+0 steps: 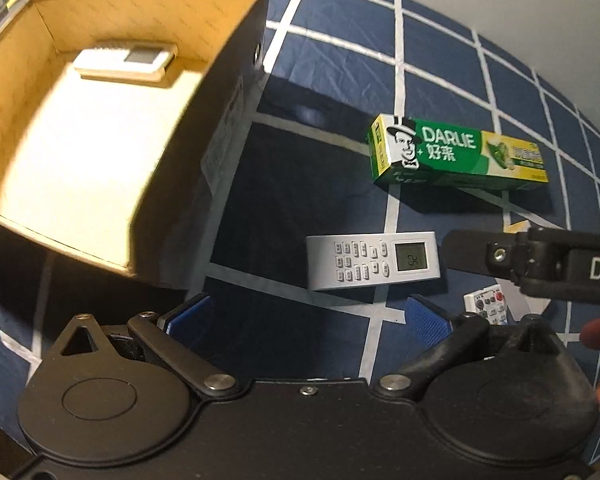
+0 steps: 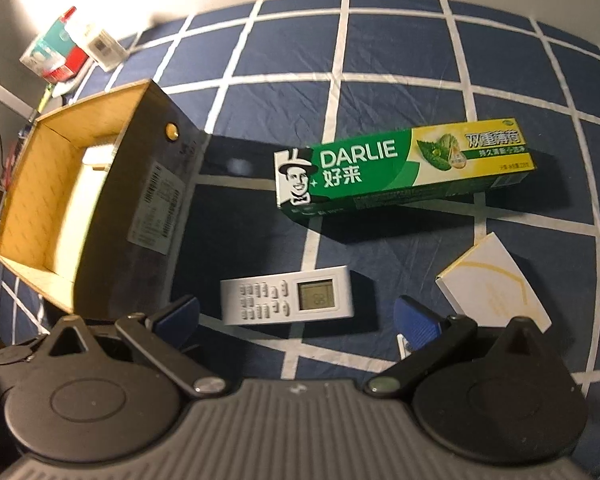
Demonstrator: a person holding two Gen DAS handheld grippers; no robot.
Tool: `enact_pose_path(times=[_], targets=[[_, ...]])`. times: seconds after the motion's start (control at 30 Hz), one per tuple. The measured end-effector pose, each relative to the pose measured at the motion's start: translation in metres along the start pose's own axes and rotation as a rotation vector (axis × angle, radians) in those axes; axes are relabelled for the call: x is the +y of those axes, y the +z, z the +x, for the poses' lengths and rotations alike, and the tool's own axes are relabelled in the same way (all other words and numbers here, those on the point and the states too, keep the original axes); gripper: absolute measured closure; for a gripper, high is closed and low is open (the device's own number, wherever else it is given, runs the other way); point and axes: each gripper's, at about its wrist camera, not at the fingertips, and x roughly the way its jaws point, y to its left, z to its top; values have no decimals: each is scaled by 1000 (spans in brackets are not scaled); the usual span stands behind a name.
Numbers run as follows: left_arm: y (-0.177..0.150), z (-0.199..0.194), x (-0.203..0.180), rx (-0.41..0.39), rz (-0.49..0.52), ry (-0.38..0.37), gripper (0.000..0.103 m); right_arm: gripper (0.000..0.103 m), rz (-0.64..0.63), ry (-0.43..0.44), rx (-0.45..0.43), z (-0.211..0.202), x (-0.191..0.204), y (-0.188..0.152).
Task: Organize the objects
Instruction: 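Close the right gripper on the second white remote with a screen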
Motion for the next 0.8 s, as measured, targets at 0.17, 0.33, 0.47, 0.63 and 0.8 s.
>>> enact_pose_path(times=[0.17,0.33,0.47,0.63,0.8], targets=[[7,25,-2,42,-21,-4,0,0,-6,0,39,24,-7,8],[12,45,-4,78,-28,-18,0,0,-15,6,88,48,-12,13],[15,58,-9,93,-28,-31,1,3,-34,2,115,66,-13,17],[19,72,-13,110,-30,-43,4,8,-56,18,141,83,-13,22],[22,79,-16,122,-15,-57,10,13,-44,30,156,91,-15,26]])
